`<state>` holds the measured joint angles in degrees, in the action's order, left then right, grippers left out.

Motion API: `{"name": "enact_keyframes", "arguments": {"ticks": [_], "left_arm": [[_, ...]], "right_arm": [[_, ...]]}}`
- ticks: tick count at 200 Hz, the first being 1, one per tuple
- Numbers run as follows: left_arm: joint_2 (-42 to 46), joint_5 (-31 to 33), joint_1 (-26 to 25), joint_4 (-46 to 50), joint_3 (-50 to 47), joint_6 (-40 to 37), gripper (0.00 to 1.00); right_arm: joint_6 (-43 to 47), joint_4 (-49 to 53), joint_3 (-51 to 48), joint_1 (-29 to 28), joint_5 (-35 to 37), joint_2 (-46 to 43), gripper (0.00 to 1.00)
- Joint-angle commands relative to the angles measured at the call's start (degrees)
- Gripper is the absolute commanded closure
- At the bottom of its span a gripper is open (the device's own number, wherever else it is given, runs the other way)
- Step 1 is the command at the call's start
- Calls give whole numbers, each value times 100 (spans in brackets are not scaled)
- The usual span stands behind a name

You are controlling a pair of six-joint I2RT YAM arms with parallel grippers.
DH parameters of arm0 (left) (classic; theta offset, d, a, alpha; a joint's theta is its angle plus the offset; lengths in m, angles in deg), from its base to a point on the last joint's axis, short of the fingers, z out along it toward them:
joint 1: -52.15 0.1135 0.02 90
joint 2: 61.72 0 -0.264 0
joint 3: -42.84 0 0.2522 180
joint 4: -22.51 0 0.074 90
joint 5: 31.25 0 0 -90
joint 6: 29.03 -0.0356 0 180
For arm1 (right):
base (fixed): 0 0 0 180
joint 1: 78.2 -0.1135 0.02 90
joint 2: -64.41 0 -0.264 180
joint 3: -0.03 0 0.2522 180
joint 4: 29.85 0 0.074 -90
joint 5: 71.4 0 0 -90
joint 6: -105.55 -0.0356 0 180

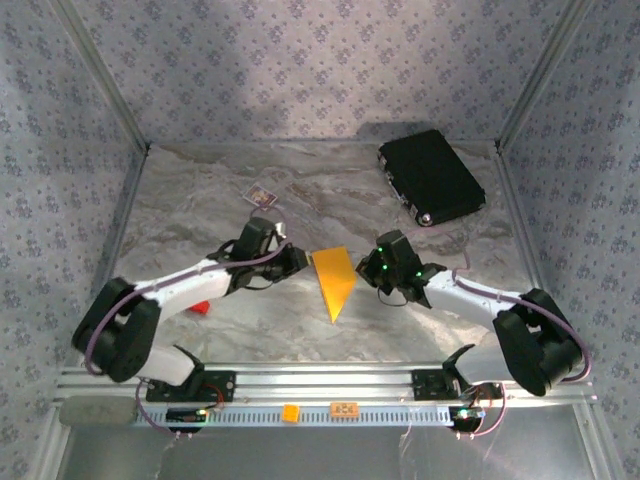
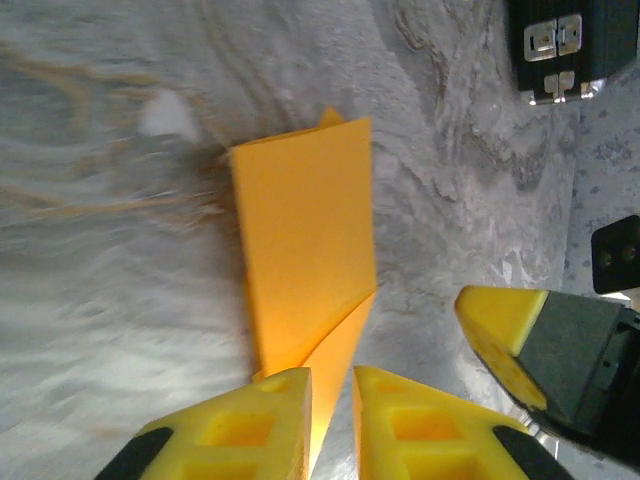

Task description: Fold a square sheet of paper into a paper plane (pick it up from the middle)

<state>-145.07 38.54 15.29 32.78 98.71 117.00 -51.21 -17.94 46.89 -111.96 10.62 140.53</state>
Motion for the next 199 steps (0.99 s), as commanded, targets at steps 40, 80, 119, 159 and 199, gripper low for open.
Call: {"name": "enact_keyframes", "arguments": {"ticks": [40,80,119,159,199], "left_arm": [[-1410,-313,-295,-302,870,97,89],[-1843,-385,-309,-362,963,92,90],[-2084,-458,-304,-224,888,-56,95],[-2089,-638,-277,-132,603,-412,98],[-2107,-1019,-207,-215,401,-795,100]], "right_arm": [[758,20,-240,282,-712,62,90],[830,-324,-347,334,-993,208,85],[995,-369,-322,354,-1169,347,72],[1095,-491,-307,429,-1504,496,58],[1089,-704,-261,519,-1891,770,55]]}}
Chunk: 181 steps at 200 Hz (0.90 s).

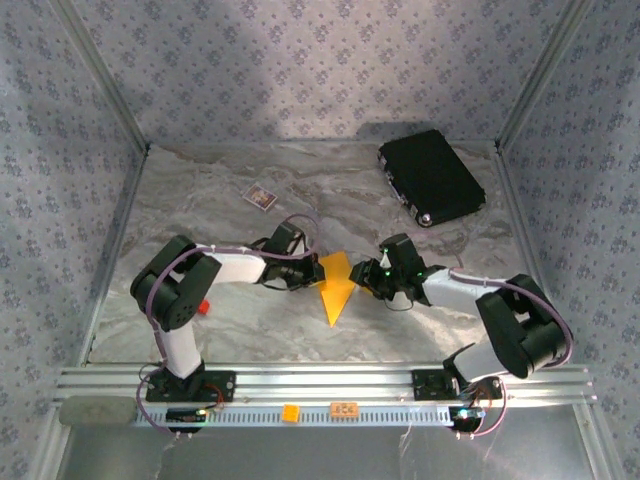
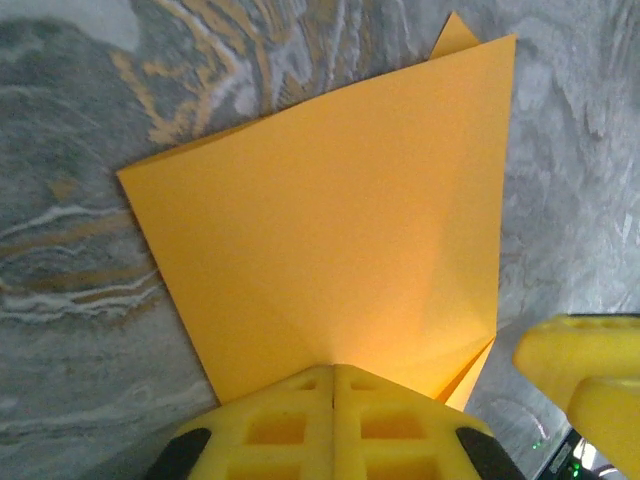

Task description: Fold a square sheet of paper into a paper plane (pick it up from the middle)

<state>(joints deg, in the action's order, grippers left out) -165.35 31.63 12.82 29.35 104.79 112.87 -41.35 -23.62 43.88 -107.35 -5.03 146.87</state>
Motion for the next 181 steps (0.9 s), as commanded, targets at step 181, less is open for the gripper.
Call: {"name": "enact_keyframes", "arguments": {"ticks": [181], "left_arm": [[-25,-448,171,41,-240,-426,100]], "right_arm": [[485,-920,290,257,-1356,911,67]]}}
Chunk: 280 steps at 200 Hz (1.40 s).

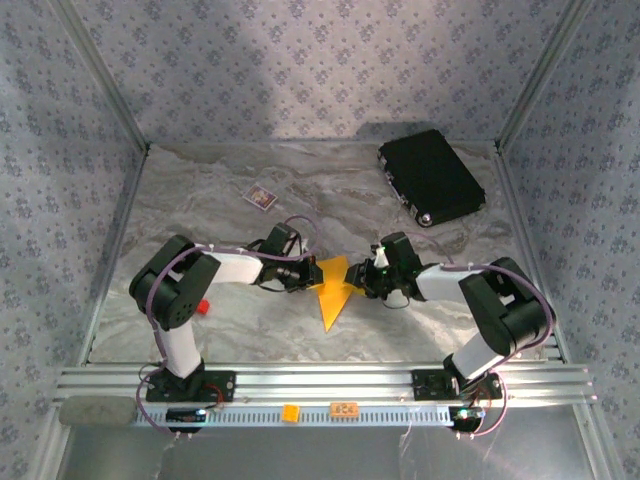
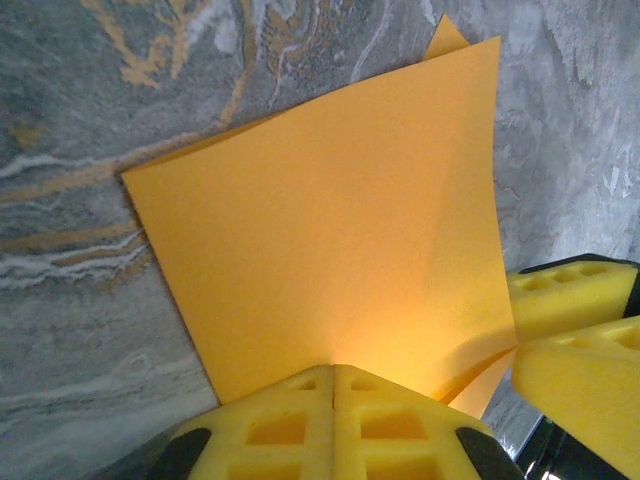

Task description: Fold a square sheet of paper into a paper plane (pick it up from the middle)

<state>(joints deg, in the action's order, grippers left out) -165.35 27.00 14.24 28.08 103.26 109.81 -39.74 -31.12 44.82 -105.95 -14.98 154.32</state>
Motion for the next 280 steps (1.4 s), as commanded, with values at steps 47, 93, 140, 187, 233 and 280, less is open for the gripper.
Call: {"name": "enact_keyframes", "arguments": {"ticks": [47,93,140,187,233,280], "left_arm": [[-69,11,27,142,-57,-102,100],[-64,11,38,144,-42,-98,100],[-26,19,35,143,-42,-96,100],[259,49,30,129,-53,-59,97],[1237,803,-69,658,-108,-233,72],[1807,1624,-669,1240,-98,-809,70]], "right_arm": [[828,-63,533,299,-920,567,68],[1178,131,720,446,-1219,837,69],[1414,376,893,532,-1335,1062,81],[1380,450,868,543,-1203,1006,97],[97,-293,334,469,-455,486,100],[-1556,-888,-293,204,707,-112,100]]}}
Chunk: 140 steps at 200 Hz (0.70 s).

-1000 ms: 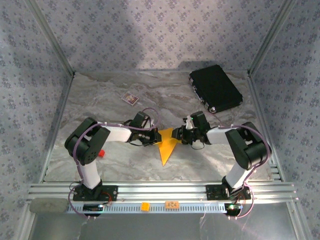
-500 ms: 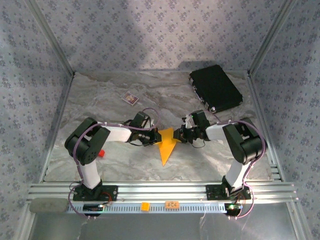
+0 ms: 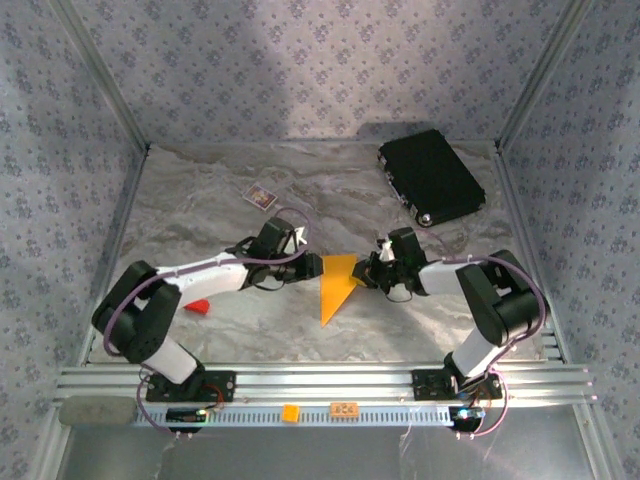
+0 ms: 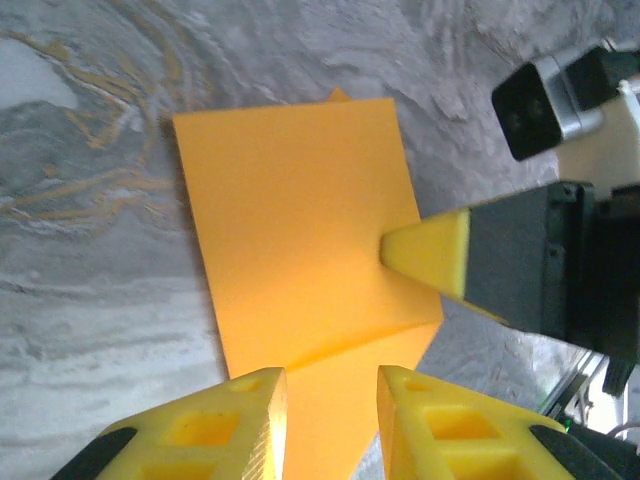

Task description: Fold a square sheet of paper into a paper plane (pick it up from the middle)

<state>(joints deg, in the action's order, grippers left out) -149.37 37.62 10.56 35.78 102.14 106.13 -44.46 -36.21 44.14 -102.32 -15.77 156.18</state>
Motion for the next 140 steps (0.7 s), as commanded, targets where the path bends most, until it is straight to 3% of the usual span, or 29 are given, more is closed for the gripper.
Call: {"name": "enact_keyframes", "arguments": {"ticks": [1,40,114,140], "left_arm": [[216,581,-313,471,10,-453,70],[190,1225,-902,735,75,-977,64],[-482,2210,-1911,1431,847,-1797,54],[-835,2912,-2212,1855,1199,-1840,53]], "right_arm": [[-1101,-379,-228,-170,797,-308,100],[-1330,-99,-301,-300,1201,-655,100],[-1331,-201,-187,-322,898,-462,98],[-1361,-169,-168,-328,906,-473,98]]}}
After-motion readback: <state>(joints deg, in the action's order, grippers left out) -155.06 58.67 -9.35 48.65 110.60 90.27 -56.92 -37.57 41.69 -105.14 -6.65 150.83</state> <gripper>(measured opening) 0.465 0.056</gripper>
